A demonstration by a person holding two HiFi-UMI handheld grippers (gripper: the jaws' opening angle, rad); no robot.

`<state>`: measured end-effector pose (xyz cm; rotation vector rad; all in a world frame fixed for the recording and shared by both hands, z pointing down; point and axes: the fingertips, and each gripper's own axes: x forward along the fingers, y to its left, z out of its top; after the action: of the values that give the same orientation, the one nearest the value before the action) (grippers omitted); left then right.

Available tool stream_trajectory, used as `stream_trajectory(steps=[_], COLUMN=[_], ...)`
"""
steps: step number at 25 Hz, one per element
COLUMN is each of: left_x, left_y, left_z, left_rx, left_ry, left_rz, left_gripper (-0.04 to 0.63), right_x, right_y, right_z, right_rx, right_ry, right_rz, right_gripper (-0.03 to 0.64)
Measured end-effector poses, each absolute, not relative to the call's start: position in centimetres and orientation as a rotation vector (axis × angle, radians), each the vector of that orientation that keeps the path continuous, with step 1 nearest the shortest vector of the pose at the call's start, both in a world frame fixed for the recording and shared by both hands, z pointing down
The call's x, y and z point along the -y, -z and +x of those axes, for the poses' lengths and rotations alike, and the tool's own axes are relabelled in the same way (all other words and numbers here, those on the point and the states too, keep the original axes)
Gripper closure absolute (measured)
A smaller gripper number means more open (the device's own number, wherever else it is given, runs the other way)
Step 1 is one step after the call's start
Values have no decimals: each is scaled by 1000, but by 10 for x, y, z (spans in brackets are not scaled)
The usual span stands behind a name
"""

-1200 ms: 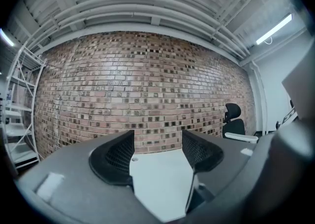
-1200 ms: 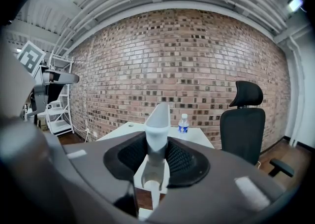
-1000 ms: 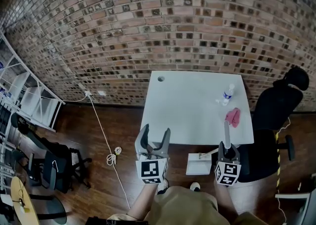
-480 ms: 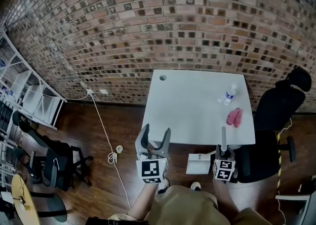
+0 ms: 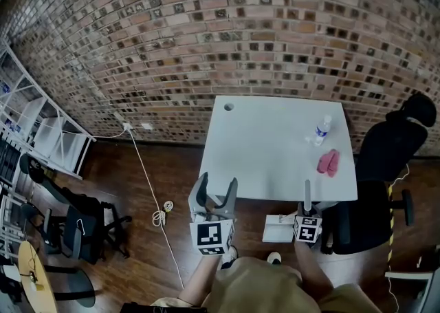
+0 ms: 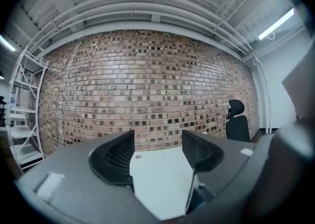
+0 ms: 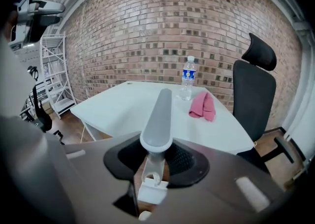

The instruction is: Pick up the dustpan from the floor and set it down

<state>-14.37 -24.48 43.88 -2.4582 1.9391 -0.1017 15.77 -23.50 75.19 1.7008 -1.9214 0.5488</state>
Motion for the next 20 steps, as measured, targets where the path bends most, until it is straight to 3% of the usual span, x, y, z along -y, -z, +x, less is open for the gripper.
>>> stream_trajectory(steps=[20], left_x=[239], left_y=[-439], left_z=[-141], left_rx=[-1945], left_ry=[119], left_rz=[-2448], left_gripper=[314], right_x=[272], right_y=[-789], right_z=[158], right_rx=[1926], right_ry=[-603], right_rz=[1615], right_gripper=[500])
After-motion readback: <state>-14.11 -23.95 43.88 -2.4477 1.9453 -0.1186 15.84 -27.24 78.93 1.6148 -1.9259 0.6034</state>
